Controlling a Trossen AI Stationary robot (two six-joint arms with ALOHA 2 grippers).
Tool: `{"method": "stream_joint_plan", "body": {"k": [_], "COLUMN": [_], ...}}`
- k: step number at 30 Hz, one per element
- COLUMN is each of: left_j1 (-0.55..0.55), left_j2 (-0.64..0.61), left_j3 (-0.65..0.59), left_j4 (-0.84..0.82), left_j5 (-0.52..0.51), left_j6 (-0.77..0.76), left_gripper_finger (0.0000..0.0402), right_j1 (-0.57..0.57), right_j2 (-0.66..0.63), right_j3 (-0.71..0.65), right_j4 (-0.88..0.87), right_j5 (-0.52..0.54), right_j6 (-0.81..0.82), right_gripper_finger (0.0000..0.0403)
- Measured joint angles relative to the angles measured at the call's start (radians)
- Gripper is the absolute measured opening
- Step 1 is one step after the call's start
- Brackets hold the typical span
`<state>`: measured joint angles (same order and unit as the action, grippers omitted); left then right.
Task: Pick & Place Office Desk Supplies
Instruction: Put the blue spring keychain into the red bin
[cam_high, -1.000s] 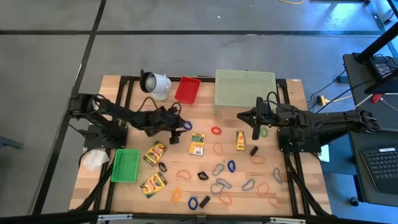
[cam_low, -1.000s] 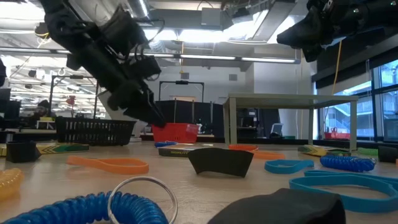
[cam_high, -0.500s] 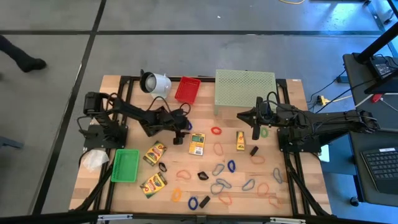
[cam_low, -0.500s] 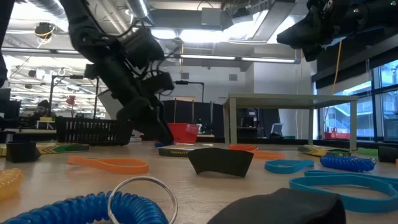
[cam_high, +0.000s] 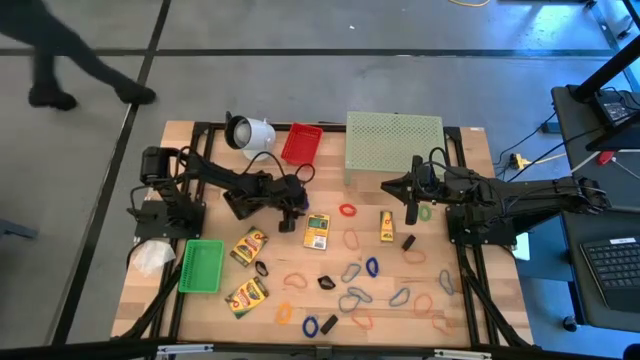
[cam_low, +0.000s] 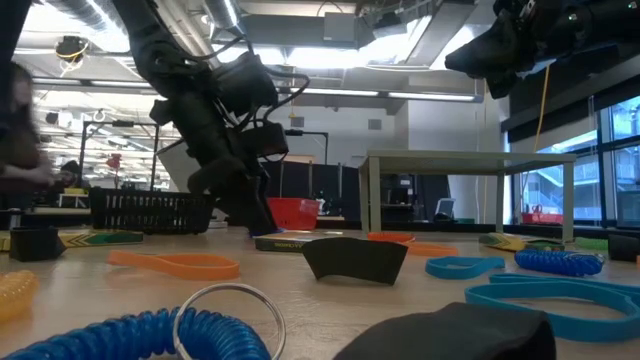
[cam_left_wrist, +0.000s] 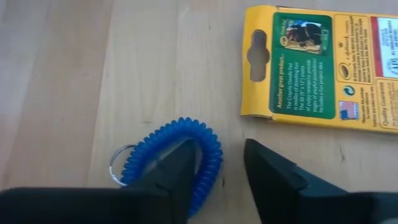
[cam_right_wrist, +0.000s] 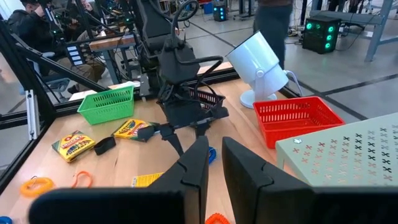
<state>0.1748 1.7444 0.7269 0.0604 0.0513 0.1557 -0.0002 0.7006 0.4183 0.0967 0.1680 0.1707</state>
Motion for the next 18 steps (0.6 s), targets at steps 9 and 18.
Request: {"method": "stream_joint_plan", "body": {"k": [9,18], "left_j1": [0.001,-0.014], "left_j2": [0.002,-0.054], "left_j3": [-0.002,-0.011], "left_j4": [-0.003,0.094], "left_j5": [0.025,0.01], "left_j6": [-0.046,-0.067], "left_gripper_finger": [0.0015,0.0023], "right_j1": [0.0,0.0], "right_j2": [0.0,0.0], "right_j3": [0.0,0.0], "right_j4": [0.0,0.0], "right_j5": [0.0,0.0], "right_j6": [0.0,0.001], "right_gripper_finger": [0.0049,0.0049]}}
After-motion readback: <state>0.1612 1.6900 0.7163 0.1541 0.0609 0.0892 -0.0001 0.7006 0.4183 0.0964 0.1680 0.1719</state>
